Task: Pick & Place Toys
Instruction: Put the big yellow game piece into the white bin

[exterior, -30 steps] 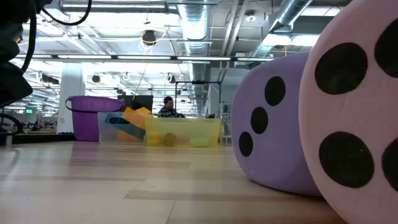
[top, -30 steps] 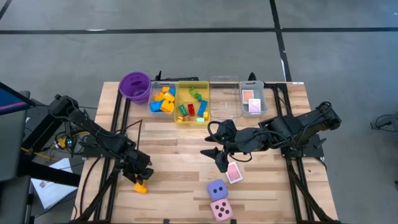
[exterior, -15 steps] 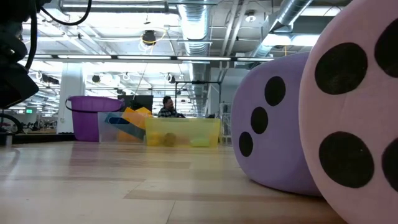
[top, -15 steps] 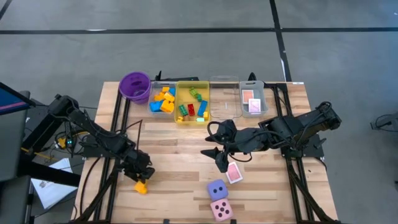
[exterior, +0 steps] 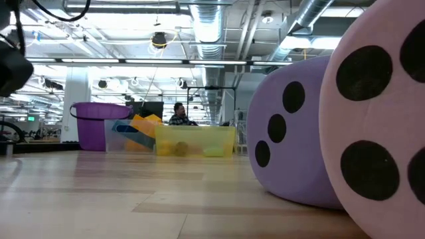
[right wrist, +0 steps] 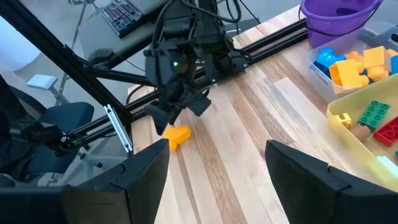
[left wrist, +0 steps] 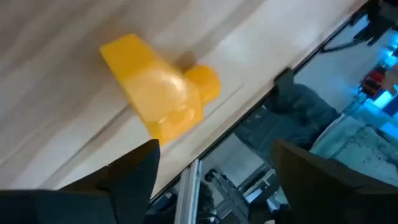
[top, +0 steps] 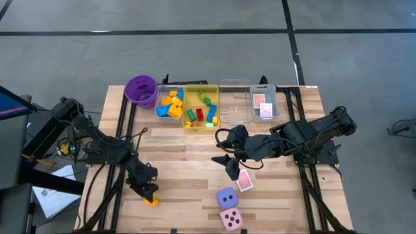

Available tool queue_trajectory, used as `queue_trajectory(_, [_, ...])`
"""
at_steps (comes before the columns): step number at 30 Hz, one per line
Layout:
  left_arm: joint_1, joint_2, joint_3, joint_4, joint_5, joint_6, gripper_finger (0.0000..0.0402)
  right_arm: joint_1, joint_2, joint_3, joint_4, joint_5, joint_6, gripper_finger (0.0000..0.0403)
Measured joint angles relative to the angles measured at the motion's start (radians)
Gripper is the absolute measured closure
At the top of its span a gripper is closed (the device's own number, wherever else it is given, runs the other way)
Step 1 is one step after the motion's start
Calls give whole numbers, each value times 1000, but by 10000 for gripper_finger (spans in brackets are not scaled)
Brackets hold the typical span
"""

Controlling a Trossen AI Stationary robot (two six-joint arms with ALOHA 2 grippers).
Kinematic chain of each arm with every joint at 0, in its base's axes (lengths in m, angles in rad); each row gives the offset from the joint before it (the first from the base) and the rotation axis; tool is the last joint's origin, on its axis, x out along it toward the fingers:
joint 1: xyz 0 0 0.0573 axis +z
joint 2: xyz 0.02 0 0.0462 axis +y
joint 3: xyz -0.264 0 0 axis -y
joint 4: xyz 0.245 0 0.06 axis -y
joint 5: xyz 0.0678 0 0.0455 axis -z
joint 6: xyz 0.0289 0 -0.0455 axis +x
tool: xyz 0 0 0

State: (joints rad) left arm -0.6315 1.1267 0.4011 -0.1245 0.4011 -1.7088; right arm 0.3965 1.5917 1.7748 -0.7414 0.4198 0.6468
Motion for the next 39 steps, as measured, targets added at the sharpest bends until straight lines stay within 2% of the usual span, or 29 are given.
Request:
queue_trajectory(6, [-32,0,20,-14,-14,-32,91,-1,0,0,0,3,0,143])
queue_trajectory(12, [-45,0,134,-52,-117,6,99,-1,0,0,0,39,8,143])
queue_trajectory(16, [-60,0,249,-226,-165,75,100,-10,0,0,2,55,8,143])
queue_trajectory(22, [-105,22,445,-590,-190,127,101,-37,0,0,34,56,8,143])
queue_trajectory(27, [-187,112,571,-777,-303,83,101,-65,0,0,39,54,-30,143])
queue_trajectory(32, [-256,229,601,-680,-452,-17,101,-81,0,0,39,45,-91,143])
queue_trajectory(39, [-244,342,601,-553,-485,-19,101,-68,0,0,39,-34,-199,143])
